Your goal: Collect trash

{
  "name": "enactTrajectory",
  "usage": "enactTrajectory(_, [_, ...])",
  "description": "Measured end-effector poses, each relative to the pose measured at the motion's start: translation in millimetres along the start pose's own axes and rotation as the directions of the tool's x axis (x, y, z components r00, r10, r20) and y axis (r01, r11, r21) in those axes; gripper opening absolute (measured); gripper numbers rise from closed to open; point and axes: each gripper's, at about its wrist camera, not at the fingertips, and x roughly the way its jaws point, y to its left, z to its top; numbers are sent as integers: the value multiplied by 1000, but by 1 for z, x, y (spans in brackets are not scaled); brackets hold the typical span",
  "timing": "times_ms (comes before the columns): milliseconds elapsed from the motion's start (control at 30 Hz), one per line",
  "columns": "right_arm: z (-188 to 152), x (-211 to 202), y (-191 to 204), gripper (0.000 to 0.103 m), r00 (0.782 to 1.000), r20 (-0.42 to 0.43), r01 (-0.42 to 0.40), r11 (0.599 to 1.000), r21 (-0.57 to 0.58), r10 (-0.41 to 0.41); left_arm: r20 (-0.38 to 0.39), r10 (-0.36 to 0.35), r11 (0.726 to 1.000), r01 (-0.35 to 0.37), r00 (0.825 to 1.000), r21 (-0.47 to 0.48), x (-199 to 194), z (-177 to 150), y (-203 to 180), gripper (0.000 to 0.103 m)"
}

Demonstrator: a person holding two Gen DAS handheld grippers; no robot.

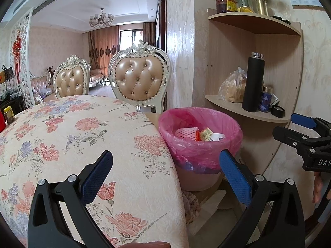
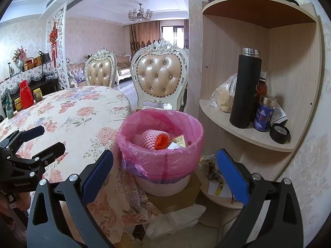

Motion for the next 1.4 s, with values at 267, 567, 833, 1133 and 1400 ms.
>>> enactTrajectory(267, [0,0,2,97,1000,0,-5,1000,-4,5,0,1,1000,-1,1000,0,1,-1,0,96])
enactTrajectory(567, [1,-1,3,97,1000,3,-11,1000,1,11,-5,-7,1000,7,1000,-3,2,-1,-1,96])
enactTrajectory(833, [1,-2,3,98,1000,4,-12,1000,2,12,-7,-14,1000,14,1000,2,1,-2,-1,96])
enactTrajectory(1133, [1,-2,3,98,1000,2,-13,1000,3,13,-6,-15,1000,15,1000,1,1,-2,-1,96])
enactTrajectory(1400, [1,-2,3,98,1000,2,-13,1000,1,13,-2,-19,1000,19,1000,1,0,-2,-2,96])
